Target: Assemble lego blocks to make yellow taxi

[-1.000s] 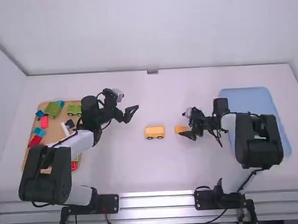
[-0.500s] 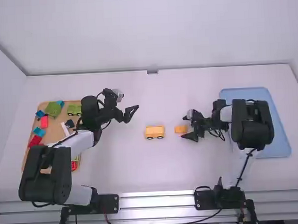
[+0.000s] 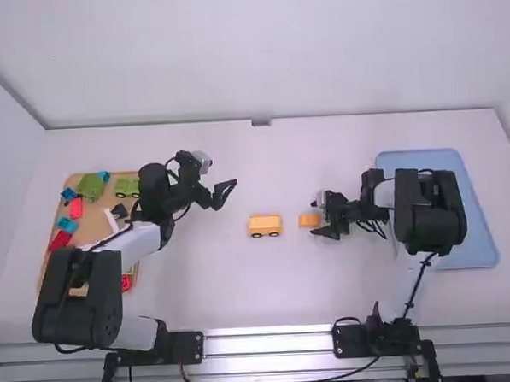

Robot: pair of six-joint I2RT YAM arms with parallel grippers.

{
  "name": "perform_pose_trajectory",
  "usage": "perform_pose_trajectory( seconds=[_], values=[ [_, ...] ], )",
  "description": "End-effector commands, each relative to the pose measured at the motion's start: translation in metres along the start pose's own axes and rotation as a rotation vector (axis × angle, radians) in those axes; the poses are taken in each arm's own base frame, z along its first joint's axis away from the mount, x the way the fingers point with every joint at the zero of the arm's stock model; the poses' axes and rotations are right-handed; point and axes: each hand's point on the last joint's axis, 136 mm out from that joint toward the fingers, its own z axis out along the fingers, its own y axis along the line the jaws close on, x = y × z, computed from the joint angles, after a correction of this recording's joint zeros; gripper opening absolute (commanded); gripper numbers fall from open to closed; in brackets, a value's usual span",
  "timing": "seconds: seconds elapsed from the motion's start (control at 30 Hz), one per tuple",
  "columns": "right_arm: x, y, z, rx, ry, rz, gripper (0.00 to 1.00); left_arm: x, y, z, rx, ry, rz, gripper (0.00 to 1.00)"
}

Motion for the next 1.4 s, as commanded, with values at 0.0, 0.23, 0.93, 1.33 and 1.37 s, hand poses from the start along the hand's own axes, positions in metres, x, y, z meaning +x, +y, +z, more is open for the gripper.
perform_pose_trajectory(
  seconds=[0.0,0.23,0.93,1.33,1.37],
  values=[
    [0.003,0.002,0.008,-0.015,-0.068,0.029,0.89,0.003,-0.003,0.000,0.014,0.003,-0.006,0.99],
    [0.005,0.000,0.000,0.008,-0.113,0.035,0.85,0.002,-0.003,0.000,0.017,0.002,-0.006,0.99],
    [0.006,0.012,0.012,-0.044,-0.070,0.048,0.44,0.002,-0.001,-0.001,0.008,0.002,-0.007,0.99],
    [-0.008,0.005,0.006,-0.071,-0.082,0.112,0.27,0.023,-0.025,-0.002,0.149,0.058,0.079,0.99],
    [-0.010,0.004,0.004,-0.080,-0.068,0.124,0.27,0.027,-0.031,-0.003,0.188,0.061,0.106,0.99]
  ],
)
